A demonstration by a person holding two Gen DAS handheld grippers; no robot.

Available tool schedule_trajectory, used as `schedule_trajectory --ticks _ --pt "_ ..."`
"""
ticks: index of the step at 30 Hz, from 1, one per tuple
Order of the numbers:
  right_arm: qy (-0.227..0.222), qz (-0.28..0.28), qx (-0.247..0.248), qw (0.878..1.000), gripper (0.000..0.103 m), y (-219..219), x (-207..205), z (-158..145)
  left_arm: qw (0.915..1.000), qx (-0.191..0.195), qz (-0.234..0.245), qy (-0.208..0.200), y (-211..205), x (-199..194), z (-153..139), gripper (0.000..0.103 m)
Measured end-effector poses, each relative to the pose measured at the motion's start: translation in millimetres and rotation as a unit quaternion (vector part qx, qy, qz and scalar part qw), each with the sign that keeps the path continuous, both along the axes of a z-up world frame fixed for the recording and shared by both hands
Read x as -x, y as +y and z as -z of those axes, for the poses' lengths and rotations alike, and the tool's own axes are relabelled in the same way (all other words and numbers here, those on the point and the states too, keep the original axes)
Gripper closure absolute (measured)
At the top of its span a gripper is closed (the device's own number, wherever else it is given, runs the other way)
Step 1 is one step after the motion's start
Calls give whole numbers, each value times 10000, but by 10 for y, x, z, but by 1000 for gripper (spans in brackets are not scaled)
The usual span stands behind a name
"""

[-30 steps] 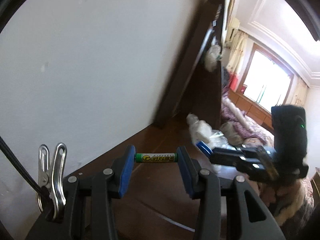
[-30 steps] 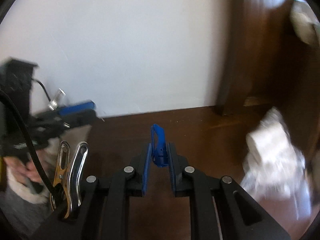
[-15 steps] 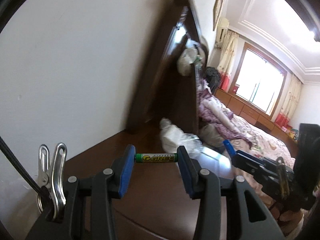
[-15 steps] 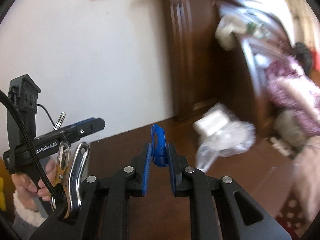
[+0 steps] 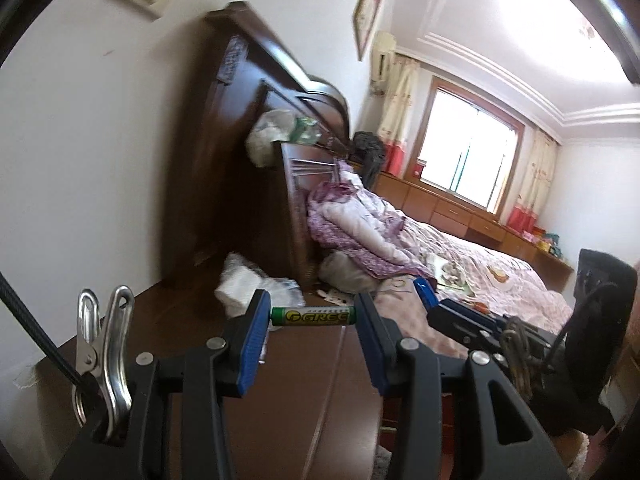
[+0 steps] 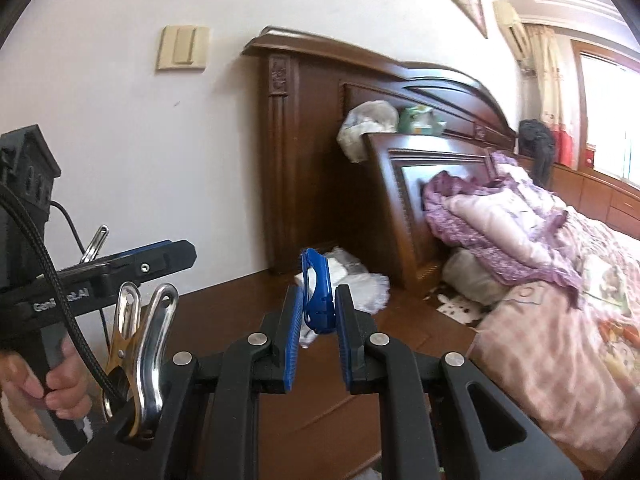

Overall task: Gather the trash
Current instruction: 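Carry the battery and blue piece with both grippers over the red bin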

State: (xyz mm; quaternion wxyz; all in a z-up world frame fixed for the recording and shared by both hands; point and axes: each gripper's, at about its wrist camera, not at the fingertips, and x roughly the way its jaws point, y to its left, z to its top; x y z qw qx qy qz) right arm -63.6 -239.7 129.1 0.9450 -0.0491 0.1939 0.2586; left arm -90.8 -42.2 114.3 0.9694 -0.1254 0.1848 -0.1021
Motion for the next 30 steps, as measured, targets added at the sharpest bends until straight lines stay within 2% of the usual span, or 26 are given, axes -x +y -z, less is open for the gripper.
schedule_trajectory --ticks 8,18,23,27,30 --pt "-49 502 -87 9987 86 -516 179 -97 9990 -119 420 5 -541 11 -92 58" --pt "-120 1104 -66 9938 86 -1083 300 -60 9938 -209 1055 290 -1272 -138 43 58" --pt "69 1426 -81 9897 86 -1413 288 65 9874 -231 1466 546 -1742 -251 241 58" --pt "242 1731 -125 9845 86 -1733 265 220 9758 -154 1894 1079 -2128 -486 562 58" --pt "440 1860 -302 9811 86 -2011 224 406 9697 -256 1988 1396 -2393 -606 781 58"
